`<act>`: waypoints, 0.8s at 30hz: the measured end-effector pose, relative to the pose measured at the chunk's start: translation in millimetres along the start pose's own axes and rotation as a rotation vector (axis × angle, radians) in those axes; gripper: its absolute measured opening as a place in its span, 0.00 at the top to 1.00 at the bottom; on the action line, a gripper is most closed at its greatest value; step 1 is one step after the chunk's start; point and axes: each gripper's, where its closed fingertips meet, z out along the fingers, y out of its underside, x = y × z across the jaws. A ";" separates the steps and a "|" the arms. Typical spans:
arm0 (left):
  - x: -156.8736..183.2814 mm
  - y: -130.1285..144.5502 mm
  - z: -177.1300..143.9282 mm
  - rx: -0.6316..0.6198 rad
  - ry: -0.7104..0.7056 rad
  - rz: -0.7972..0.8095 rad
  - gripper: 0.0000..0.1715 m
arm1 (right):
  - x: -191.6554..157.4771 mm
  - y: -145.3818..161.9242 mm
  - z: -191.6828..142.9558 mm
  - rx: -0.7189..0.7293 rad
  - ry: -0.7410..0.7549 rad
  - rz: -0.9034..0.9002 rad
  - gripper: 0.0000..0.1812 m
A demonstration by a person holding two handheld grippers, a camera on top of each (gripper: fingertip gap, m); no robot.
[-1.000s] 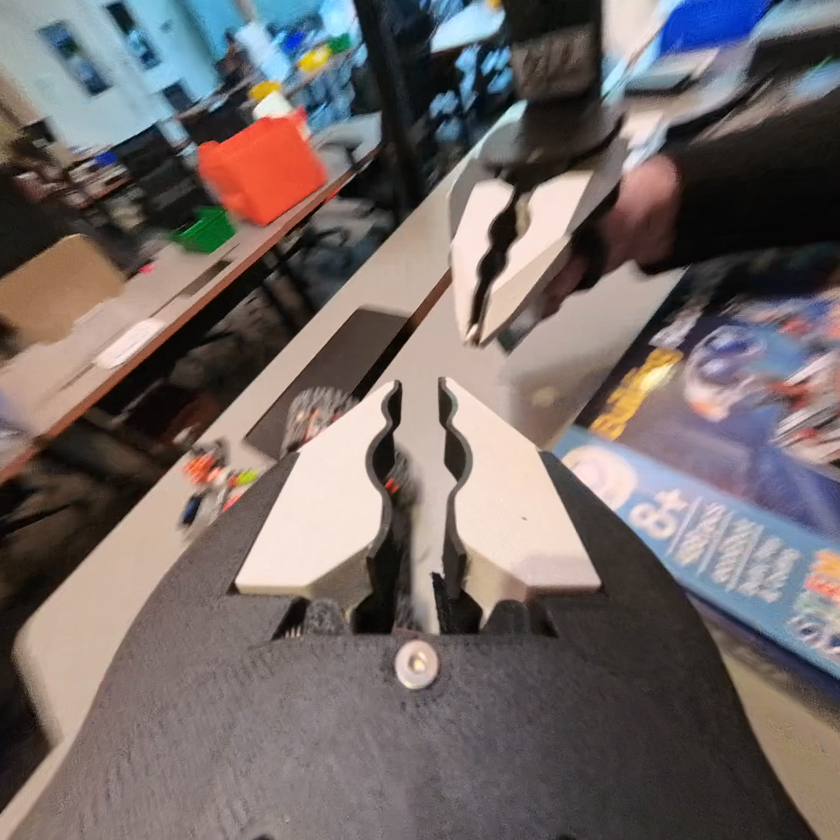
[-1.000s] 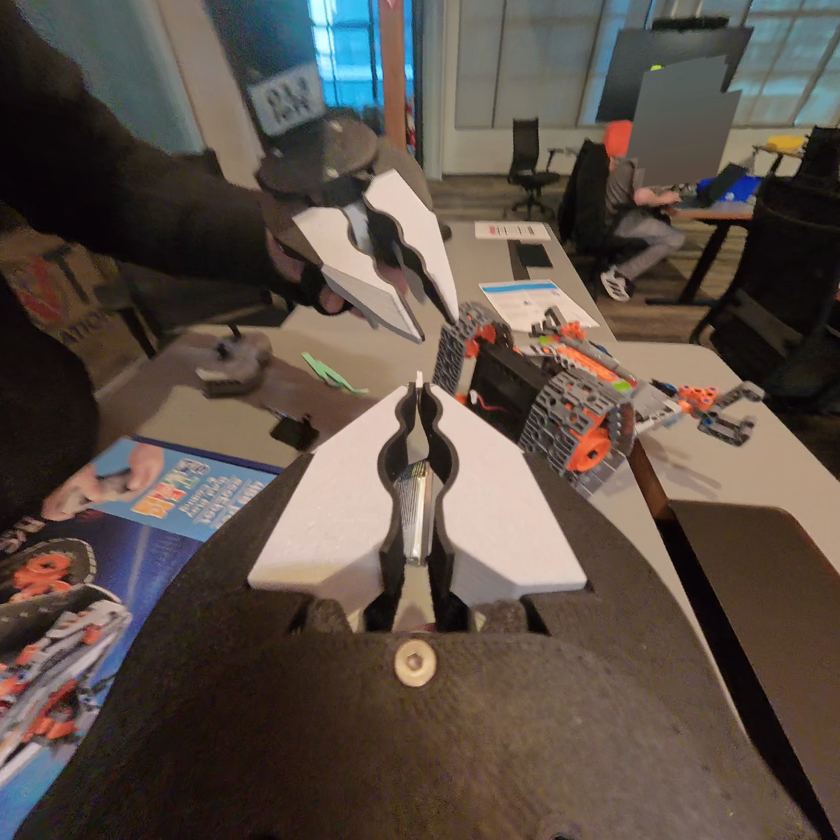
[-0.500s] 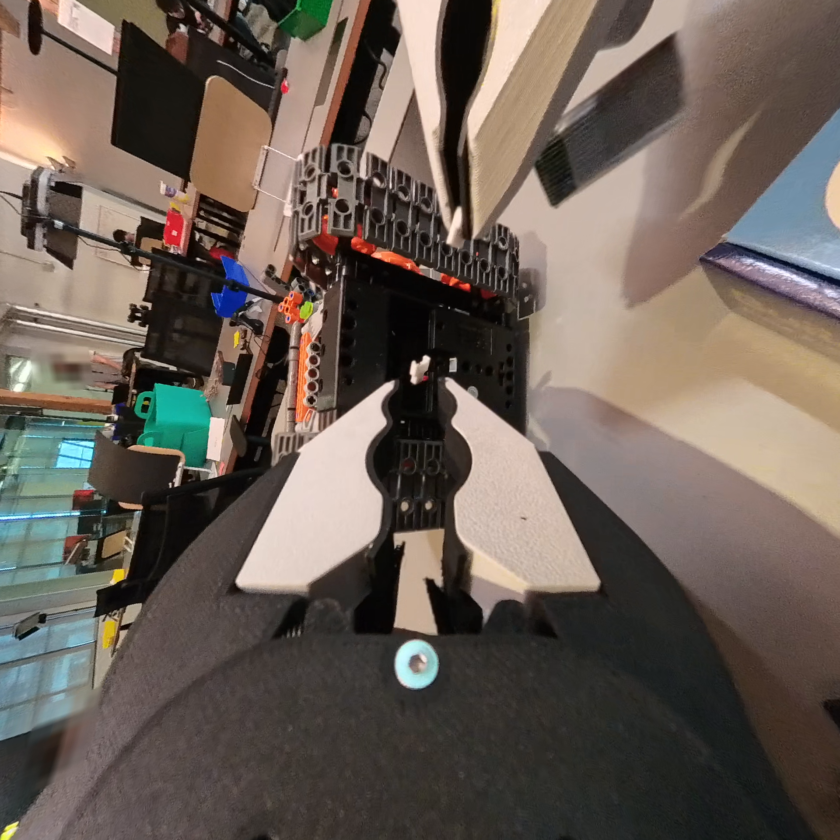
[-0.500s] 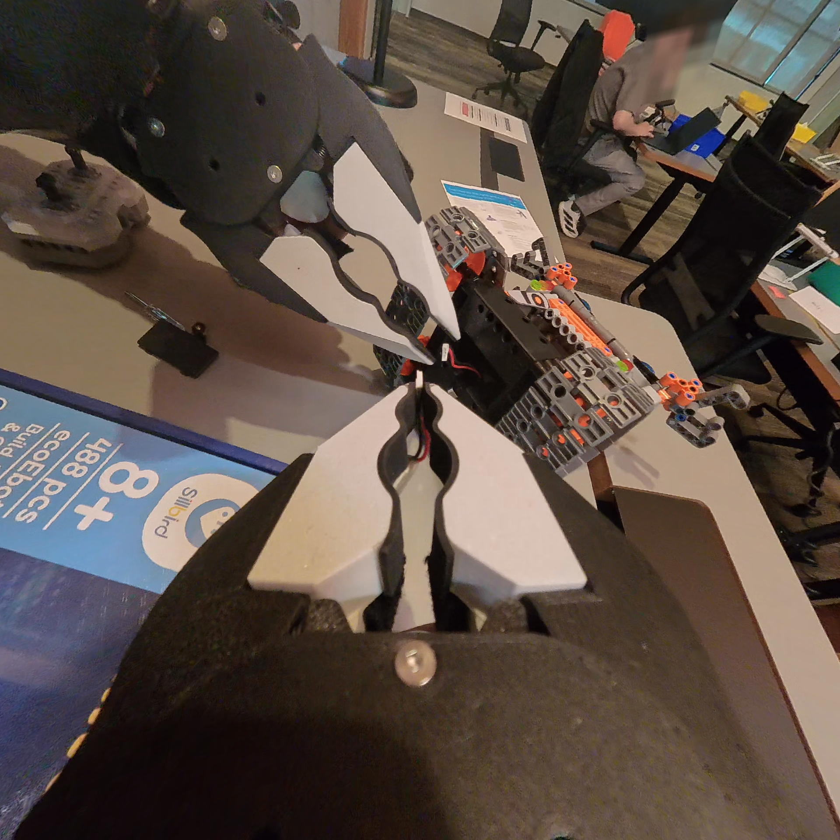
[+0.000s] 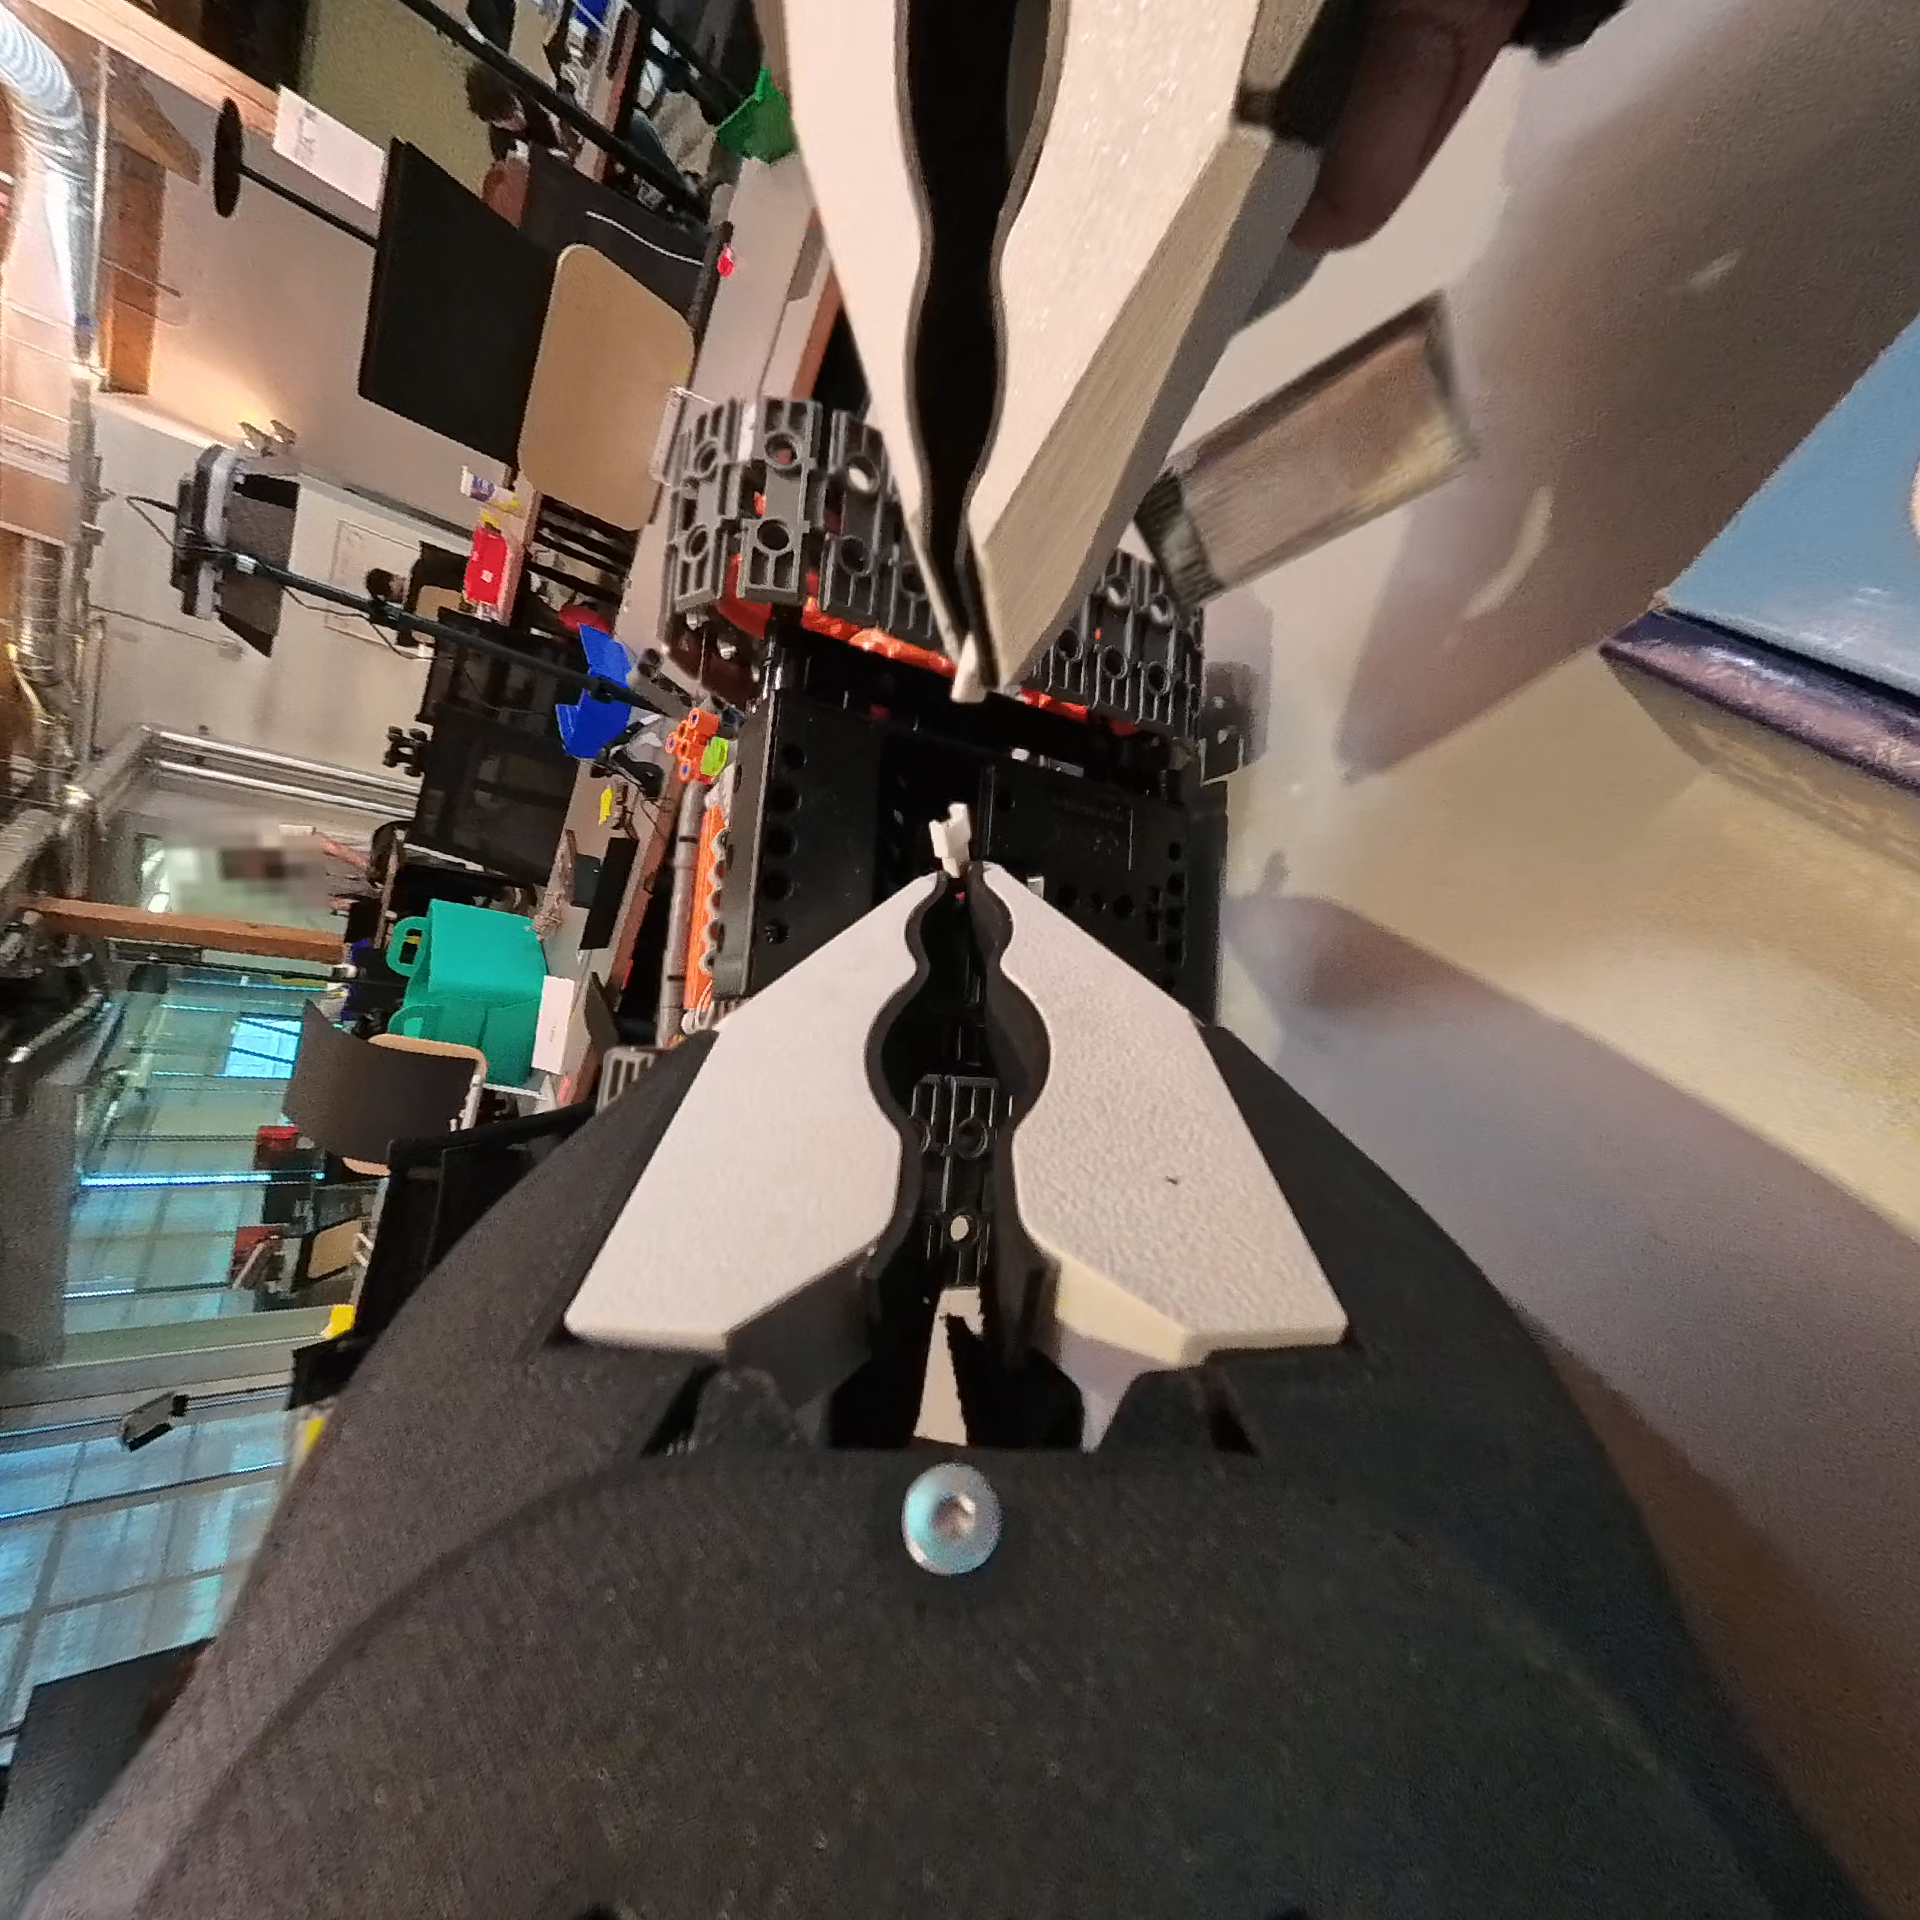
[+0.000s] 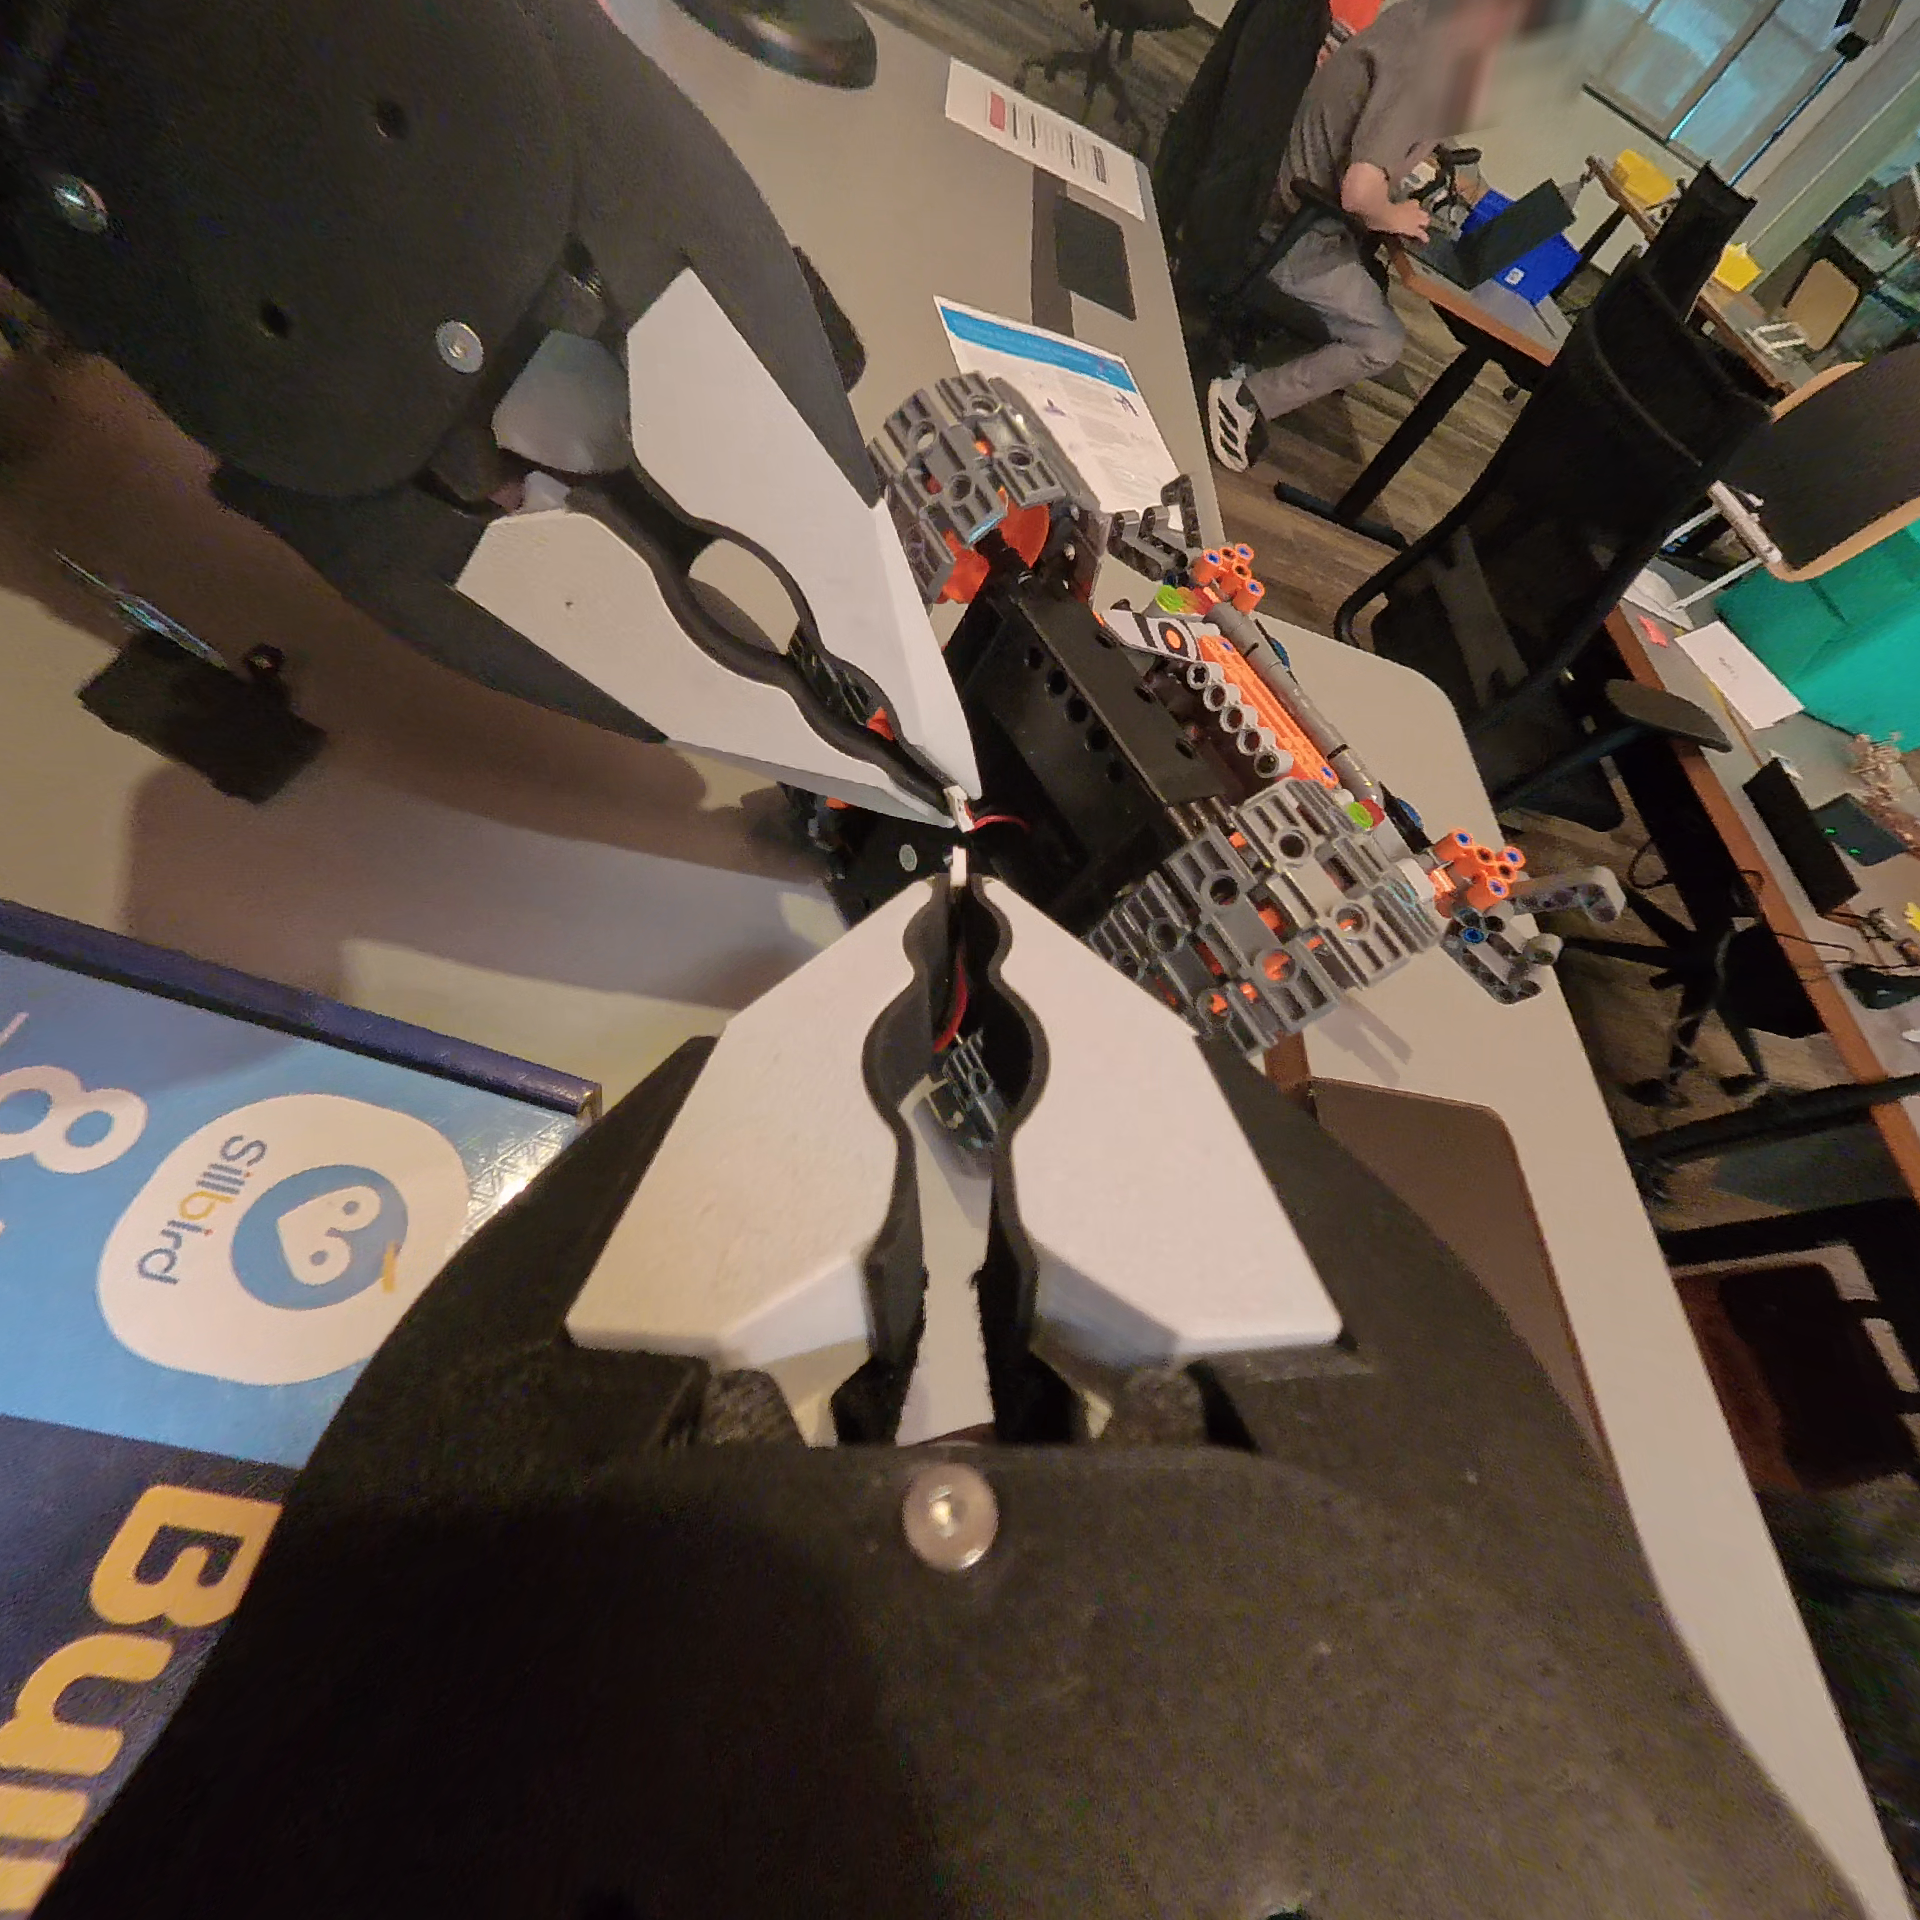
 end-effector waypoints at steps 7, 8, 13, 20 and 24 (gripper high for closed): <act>4.8 -4.8 1.5 0.022 -0.031 0.118 1.00 | -0.9 2.8 12.0 -0.064 0.032 -0.101 1.00; 5.3 -4.1 2.0 0.020 -0.029 0.129 1.00 | -1.2 3.1 13.2 -0.069 0.033 -0.113 1.00; 4.7 -5.2 3.1 0.034 -0.043 0.164 1.00 | -3.0 4.9 17.2 -0.096 0.041 -0.166 1.00; 6.6 -4.7 3.7 0.049 -0.042 0.184 1.00 | 6.0 7.3 13.7 -0.123 0.078 -0.207 1.00; 5.4 -4.9 3.8 0.057 -0.047 0.174 1.00 | 5.6 9.0 14.6 -0.135 0.061 -0.223 1.00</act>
